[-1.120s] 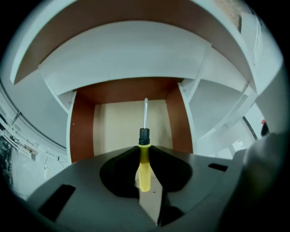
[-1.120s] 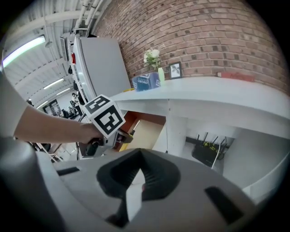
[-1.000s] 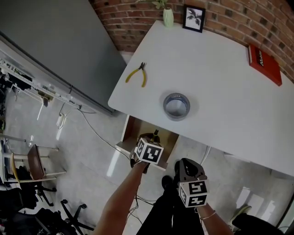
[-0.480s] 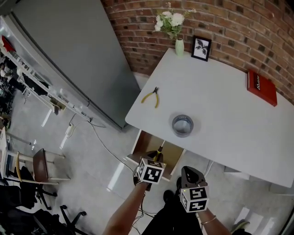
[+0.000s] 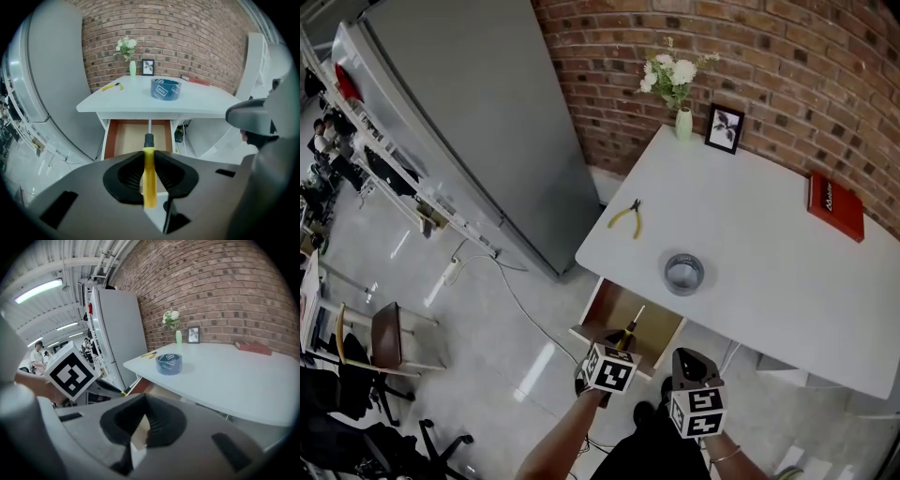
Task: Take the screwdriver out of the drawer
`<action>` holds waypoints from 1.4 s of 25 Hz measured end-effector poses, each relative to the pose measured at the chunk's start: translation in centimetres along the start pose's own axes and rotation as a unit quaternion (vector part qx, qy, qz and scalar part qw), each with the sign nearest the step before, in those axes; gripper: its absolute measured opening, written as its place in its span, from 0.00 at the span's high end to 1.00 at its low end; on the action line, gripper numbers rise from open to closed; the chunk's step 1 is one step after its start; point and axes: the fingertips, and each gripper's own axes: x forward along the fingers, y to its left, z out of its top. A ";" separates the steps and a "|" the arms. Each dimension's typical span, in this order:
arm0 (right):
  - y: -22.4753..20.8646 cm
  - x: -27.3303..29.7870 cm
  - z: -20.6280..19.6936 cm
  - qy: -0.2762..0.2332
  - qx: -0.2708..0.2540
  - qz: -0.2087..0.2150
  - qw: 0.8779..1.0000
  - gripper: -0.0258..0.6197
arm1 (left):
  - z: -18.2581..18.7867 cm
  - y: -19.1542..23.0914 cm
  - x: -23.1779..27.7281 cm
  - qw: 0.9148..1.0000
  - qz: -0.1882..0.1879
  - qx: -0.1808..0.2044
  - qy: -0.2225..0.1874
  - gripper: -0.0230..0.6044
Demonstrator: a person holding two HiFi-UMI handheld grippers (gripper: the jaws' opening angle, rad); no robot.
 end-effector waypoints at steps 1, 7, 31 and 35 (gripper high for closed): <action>0.1 0.0 0.2 0.000 -0.002 0.000 1.000 0.96 | 0.0 0.0 -0.4 1.000 0.000 -0.004 -0.003 0.86; 1.4 -0.4 1.7 -0.010 -0.010 0.005 1.000 0.96 | -0.2 0.6 -3.4 1.000 0.009 -0.014 -0.024 0.86; 4.7 -3.2 7.9 -0.062 -0.065 0.032 0.995 0.96 | 2.0 3.4 -15.1 0.983 0.050 -0.096 -0.148 0.86; 4.8 -3.7 8.1 -0.066 -0.073 0.028 0.995 0.96 | 1.4 3.6 -16.2 0.982 0.055 -0.097 -0.154 0.86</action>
